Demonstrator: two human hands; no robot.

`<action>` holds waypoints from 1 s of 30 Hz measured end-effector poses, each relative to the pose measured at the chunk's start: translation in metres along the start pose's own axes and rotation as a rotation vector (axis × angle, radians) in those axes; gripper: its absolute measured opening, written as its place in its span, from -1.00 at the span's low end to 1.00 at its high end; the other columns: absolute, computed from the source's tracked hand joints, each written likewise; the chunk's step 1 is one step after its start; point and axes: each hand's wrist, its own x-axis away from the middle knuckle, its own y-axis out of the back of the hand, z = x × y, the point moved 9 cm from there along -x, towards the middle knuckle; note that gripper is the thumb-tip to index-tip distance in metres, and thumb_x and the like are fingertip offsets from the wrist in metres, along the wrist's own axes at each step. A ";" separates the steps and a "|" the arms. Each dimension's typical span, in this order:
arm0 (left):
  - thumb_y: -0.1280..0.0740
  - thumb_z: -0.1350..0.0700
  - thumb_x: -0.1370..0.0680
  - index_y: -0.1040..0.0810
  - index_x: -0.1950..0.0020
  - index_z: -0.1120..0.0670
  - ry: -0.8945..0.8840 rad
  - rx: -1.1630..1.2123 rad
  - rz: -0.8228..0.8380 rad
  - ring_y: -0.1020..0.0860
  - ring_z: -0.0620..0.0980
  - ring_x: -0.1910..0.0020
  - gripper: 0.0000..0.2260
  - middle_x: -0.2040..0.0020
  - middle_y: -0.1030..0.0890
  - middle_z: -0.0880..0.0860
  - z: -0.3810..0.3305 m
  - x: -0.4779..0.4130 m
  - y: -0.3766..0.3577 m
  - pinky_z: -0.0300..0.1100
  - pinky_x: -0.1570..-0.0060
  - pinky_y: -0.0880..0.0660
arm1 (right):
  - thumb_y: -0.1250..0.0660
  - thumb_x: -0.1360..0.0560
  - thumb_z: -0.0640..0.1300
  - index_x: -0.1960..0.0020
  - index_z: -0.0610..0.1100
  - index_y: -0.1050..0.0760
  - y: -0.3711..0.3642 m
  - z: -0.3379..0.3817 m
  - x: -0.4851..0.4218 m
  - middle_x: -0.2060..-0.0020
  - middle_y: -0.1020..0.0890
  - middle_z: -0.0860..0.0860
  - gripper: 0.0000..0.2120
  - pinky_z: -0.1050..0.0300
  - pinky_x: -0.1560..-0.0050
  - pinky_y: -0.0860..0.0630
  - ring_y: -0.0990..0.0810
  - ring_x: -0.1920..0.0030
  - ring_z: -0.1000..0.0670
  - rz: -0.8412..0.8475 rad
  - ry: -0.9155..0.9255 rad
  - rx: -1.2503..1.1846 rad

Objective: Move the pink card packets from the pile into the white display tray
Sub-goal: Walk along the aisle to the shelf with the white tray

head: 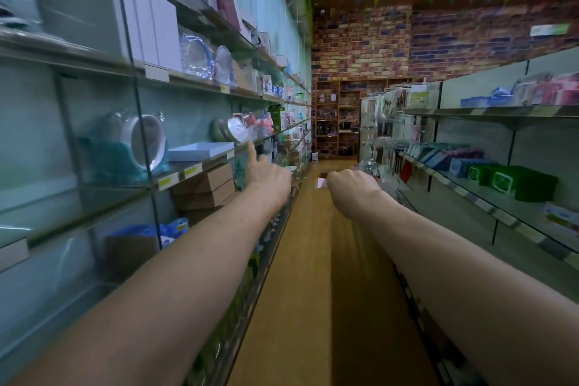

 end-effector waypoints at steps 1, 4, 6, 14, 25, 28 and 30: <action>-0.18 0.13 -0.59 -0.52 -0.19 -0.01 -0.001 0.007 -0.005 -0.31 0.14 -0.38 -0.78 -0.19 -0.58 0.05 -0.003 -0.015 -0.005 0.26 -0.43 0.21 | -0.19 -0.50 -0.42 -0.14 -0.22 -0.49 -0.005 -0.004 -0.014 -0.02 -0.60 -0.12 -0.73 0.05 0.09 -0.51 -0.59 -0.02 -0.13 -0.001 -0.001 0.003; -0.18 0.11 -0.59 -0.54 -0.12 0.00 0.003 0.024 -0.016 -0.31 0.15 -0.38 -0.81 -0.16 -0.59 0.05 -0.008 -0.062 -0.018 0.27 -0.43 0.23 | -0.20 -0.50 -0.42 -0.15 -0.22 -0.50 -0.018 -0.015 -0.060 -0.03 -0.60 -0.12 -0.72 0.03 0.03 -0.55 -0.59 -0.02 -0.13 -0.015 0.002 0.022; -0.19 0.11 -0.59 -0.55 -0.10 0.00 0.001 0.033 -0.017 -0.29 0.16 -0.39 -0.83 -0.17 -0.59 0.05 -0.011 -0.096 -0.028 0.28 -0.43 0.24 | -0.19 -0.51 -0.41 -0.16 -0.21 -0.50 -0.026 -0.022 -0.093 -0.03 -0.60 -0.12 -0.72 0.01 0.00 -0.57 -0.59 -0.03 -0.13 -0.021 0.005 0.028; -0.20 0.15 -0.58 -0.54 -0.17 -0.01 -0.011 0.032 -0.040 -0.27 0.15 -0.42 -0.78 -0.20 -0.58 0.04 -0.019 -0.217 -0.057 0.27 -0.43 0.23 | -0.19 -0.51 -0.41 -0.09 -0.21 -0.50 -0.054 -0.053 -0.206 0.02 -0.60 -0.10 -0.77 0.02 0.03 -0.56 -0.60 0.00 -0.12 -0.034 -0.027 0.021; -0.22 0.09 -0.59 -0.57 -0.14 -0.01 -0.006 0.009 -0.004 -0.22 0.17 -0.46 -0.81 -0.24 -0.57 0.06 -0.036 -0.332 -0.103 0.28 -0.42 0.25 | -0.18 -0.53 -0.40 -0.12 -0.21 -0.49 -0.105 -0.081 -0.317 0.00 -0.60 -0.10 -0.76 0.05 0.06 -0.52 -0.59 -0.01 -0.12 -0.029 -0.019 0.013; -0.22 0.08 -0.58 -0.58 -0.06 0.00 0.012 -0.006 -0.007 -0.25 0.17 -0.43 -0.84 -0.20 -0.58 0.05 -0.042 -0.361 -0.114 0.27 -0.42 0.22 | -0.16 -0.53 -0.40 -0.14 -0.21 -0.48 -0.121 -0.092 -0.346 -0.04 -0.59 -0.11 -0.75 0.06 0.07 -0.49 -0.58 -0.04 -0.12 -0.030 -0.001 0.000; -0.22 0.10 -0.57 -0.54 0.03 0.00 0.025 0.003 -0.011 -0.28 0.15 -0.41 -0.89 -0.16 -0.59 0.03 -0.048 -0.381 -0.119 0.27 -0.42 0.22 | -0.17 -0.53 -0.40 -0.14 -0.21 -0.48 -0.130 -0.101 -0.367 -0.04 -0.59 -0.11 -0.75 0.07 0.07 -0.49 -0.58 -0.04 -0.12 -0.039 0.020 -0.002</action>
